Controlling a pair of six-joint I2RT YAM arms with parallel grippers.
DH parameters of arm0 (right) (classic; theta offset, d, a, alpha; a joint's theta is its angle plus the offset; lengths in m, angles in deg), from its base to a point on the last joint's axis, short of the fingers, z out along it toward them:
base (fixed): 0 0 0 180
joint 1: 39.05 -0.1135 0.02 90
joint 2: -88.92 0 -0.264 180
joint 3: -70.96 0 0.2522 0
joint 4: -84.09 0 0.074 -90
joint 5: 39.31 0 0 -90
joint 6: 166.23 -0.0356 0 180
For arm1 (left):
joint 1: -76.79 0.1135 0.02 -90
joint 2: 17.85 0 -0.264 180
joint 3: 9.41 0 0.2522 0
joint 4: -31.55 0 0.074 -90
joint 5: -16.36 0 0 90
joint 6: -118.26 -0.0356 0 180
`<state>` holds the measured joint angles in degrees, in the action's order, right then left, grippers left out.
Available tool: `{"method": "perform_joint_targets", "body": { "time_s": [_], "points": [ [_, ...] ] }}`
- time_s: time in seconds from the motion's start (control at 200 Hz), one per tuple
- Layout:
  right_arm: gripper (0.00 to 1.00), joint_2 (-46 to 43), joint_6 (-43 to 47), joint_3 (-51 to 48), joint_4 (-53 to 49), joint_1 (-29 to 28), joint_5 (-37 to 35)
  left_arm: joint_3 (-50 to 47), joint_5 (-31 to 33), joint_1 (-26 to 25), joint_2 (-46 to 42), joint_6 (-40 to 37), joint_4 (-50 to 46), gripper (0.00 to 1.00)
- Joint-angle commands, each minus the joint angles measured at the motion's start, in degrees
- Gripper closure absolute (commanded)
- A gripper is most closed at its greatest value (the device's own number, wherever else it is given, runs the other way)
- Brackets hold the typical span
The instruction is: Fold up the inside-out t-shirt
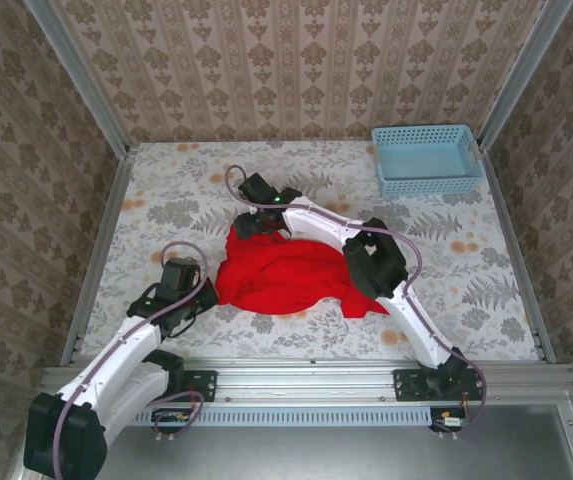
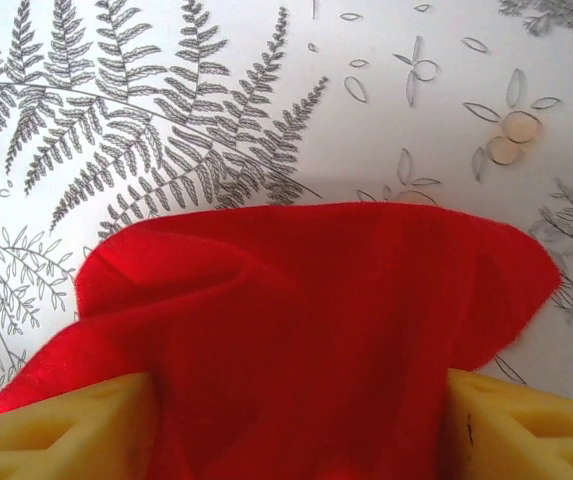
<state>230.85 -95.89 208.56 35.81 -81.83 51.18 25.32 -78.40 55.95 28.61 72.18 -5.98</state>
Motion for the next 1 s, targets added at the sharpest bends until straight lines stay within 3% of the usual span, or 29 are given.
{"method": "perform_joint_targets", "body": {
  "time_s": [0.0, 0.075, 0.155, 0.265, 0.405, 0.575, 0.665, 0.77, 0.855, 0.995],
  "points": [
    [0.57, 3.11, 2.66, 6.52, -5.93, -0.31, -1.26, 2.19, 0.39, 0.9, 0.13, -1.42, -0.43, 1.0],
    [0.86, 3.42, 3.96, 9.94, -7.86, -0.08, -3.04, 3.96, 1.03, 2.08, 0.21, -2.79, -1.33, 1.0],
    [1.0, 1.11, 4.83, 12.41, -9.05, 0.16, -4.83, 7.41, 2.52, 4.52, 0.69, -4.89, -2.61, 1.0],
    [1.0, -5.54, 5.25, 13.51, -8.88, -0.01, -8.08, 15.3, 2.7, 10.28, 4.0, -7.91, -3.33, 1.0],
    [1.0, -16.05, 3.83, 13.07, -6.57, -0.43, -10.32, 32.61, 4.44, 17.7, 9.21, -10.0, -6.48, 1.0],
    [1.0, -28.01, 3.44, 8.75, -1.85, -3.09, -14.91, 57.15, 7.8, 19.11, 14.08, -15.16, -10.03, 1.0],
    [1.0, -35.36, 2.5, 2.68, 1.02, -3.44, -18.82, 66.41, 7.12, 16.32, 15.63, -18.72, -9.51, 1.0],
    [1.0, -45.9, 1.99, -10.25, 6.94, -2.79, -24.53, 72.38, 6.16, 8.31, 17.47, -24.2, -9.83, 1.0],
    [1.0, -53.85, 0.05, -21.78, 10.81, -0.65, -24.4, 71.02, 6.05, -0.2, 17.9, -27.61, -9.02, 1.0],
    [1.0, -64.51, -5.49, -38.95, 12.2, 3.92, -22.55, 61.11, 0.81, -11.69, 18.8, -26.61, -3.52, 1.0]
  ]
}}
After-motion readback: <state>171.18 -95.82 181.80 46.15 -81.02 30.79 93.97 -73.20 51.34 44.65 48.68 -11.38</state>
